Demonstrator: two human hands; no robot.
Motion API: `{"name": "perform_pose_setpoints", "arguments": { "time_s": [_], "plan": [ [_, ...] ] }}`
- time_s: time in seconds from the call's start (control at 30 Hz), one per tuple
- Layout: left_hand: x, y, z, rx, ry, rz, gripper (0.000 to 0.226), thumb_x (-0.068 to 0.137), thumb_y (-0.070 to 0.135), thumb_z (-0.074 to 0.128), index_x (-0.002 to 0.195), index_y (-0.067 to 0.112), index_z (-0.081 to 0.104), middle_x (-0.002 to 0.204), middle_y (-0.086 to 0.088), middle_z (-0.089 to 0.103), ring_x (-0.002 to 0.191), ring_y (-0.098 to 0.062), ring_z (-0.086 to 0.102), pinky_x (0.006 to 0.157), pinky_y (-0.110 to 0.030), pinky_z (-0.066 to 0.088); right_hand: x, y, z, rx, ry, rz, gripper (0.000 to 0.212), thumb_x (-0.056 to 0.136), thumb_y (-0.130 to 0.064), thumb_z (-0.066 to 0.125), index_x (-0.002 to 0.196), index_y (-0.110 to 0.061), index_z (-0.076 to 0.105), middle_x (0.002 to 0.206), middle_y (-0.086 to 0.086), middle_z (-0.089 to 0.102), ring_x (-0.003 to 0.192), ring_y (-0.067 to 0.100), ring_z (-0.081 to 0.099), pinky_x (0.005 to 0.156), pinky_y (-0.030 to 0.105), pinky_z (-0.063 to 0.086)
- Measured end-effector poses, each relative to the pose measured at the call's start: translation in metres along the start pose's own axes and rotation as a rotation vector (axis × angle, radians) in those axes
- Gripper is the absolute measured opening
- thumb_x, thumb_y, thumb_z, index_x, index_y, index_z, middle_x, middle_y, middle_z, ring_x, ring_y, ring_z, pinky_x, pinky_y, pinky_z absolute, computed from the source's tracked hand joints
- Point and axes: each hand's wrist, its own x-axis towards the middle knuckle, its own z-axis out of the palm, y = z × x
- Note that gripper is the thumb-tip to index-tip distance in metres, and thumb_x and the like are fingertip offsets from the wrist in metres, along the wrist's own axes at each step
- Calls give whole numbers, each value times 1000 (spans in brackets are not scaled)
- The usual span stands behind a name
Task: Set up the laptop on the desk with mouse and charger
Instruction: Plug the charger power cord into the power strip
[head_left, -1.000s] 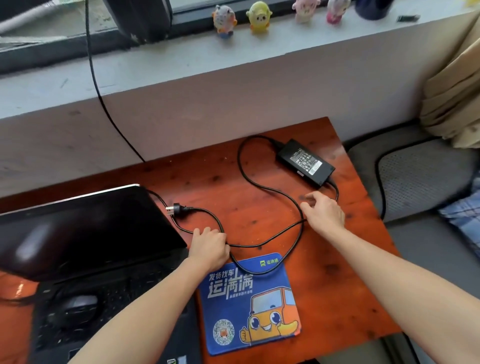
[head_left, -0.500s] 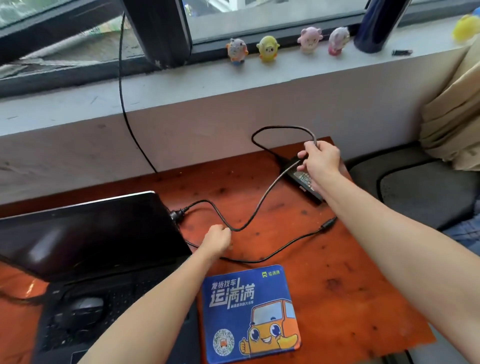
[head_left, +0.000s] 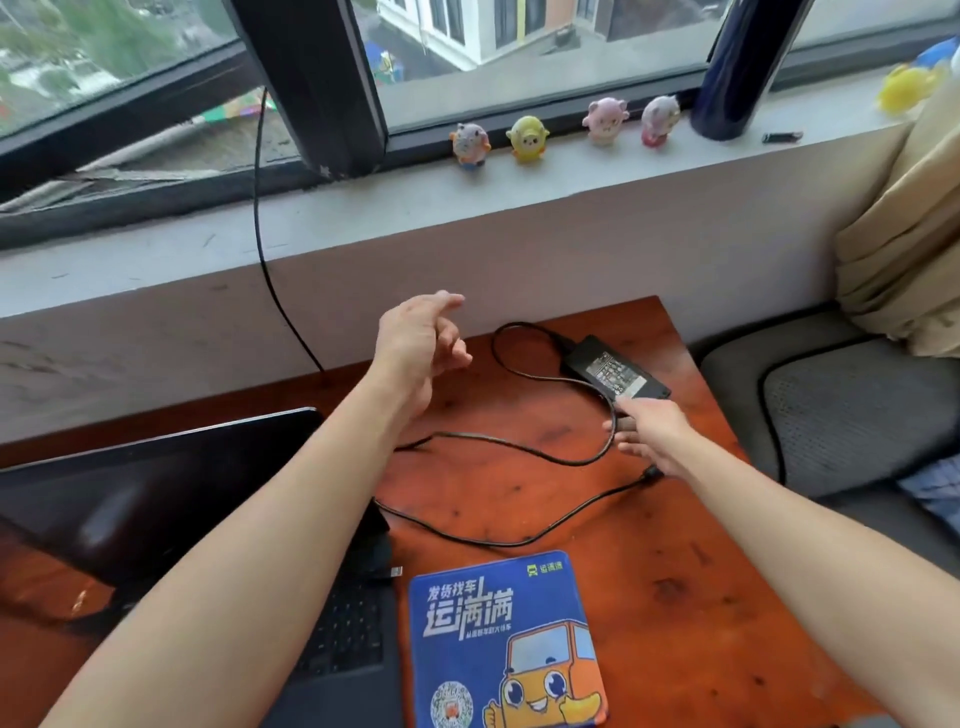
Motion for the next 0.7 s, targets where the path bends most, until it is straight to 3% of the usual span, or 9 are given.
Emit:
{"name": "perform_pose_setpoints", "arguments": {
  "time_s": [0.1, 0.2, 0.33, 0.4, 0.47, 0.53, 0.57, 0.63, 0.7],
  "plan": [
    [2, -19, -10, 806, -118, 229, 18, 90, 15, 56, 100, 17, 71, 79, 0, 65, 74, -14, 61, 74, -27, 50, 2, -19, 10, -9, -133, -10, 11, 95, -22, 57, 94, -12, 62, 66, 4, 62, 41, 7, 44, 39, 18, 44],
    [-2, -58, -20, 1268, -431, 99, 32, 97, 30, 47, 117, 16, 68, 120, -4, 66, 114, -19, 58, 101, -30, 41, 2, -32, 29, 49, -179, -5, 18, 97, -14, 49, 85, -12, 63, 58, -1, 54, 35, 2, 38, 34, 14, 36],
    [-13, -89, -22, 973, -626, -333, 62, 101, 51, 24, 114, 8, 68, 98, -14, 74, 101, -22, 67, 102, -37, 42, 12, -50, 29, 381, -164, 90, 26, 99, -7, 37, 79, -12, 53, 51, -3, 49, 30, 1, 35, 29, 11, 29],
    [-18, -95, -23, 857, -674, -404, 67, 99, 57, 23, 105, 10, 71, 77, -12, 74, 84, -22, 71, 91, -31, 47, 18, -56, 22, 476, -88, 105, 27, 98, -3, 36, 78, -11, 52, 61, 1, 48, 29, 1, 37, 29, 11, 31],
    [-22, -91, -20, 762, -646, -355, 68, 98, 57, 29, 86, 8, 73, 50, -7, 58, 55, -23, 63, 65, -27, 50, 27, -58, 18, 480, 3, 88, 26, 96, -1, 40, 76, -9, 55, 66, 4, 50, 30, 3, 40, 31, 12, 35],
    [-19, -75, -16, 691, -485, -174, 59, 97, 52, 41, 68, 10, 70, 40, 0, 38, 38, -16, 41, 44, -22, 35, 35, -56, 16, 211, 124, -25, 14, 90, -5, 54, 80, -10, 63, 75, 9, 59, 44, 10, 54, 44, 20, 50],
    [-14, -62, -15, 671, -394, -70, 52, 96, 47, 47, 63, 13, 67, 40, 3, 34, 36, -13, 32, 42, -20, 27, 40, -52, 13, -89, 213, -116, 6, 86, -13, 62, 91, -14, 67, 87, 11, 63, 63, 18, 64, 60, 28, 56],
    [-4, -32, -15, 649, -289, 91, 46, 95, 41, 52, 58, 16, 63, 39, 8, 31, 35, -8, 23, 40, -19, 19, 52, -41, 7, -768, 314, -238, 50, 76, -34, 74, 122, -22, 58, 118, 11, 59, 109, 30, 57, 89, 40, 48],
    [2, 1, -16, 554, -248, 160, 42, 95, 37, 55, 58, 17, 61, 37, 9, 30, 34, -8, 20, 38, -18, 16, 58, -32, 5, -1091, 308, -223, 90, 65, -53, 80, 138, -19, 41, 133, 12, 50, 125, 34, 46, 98, 45, 39]
  ]
}}
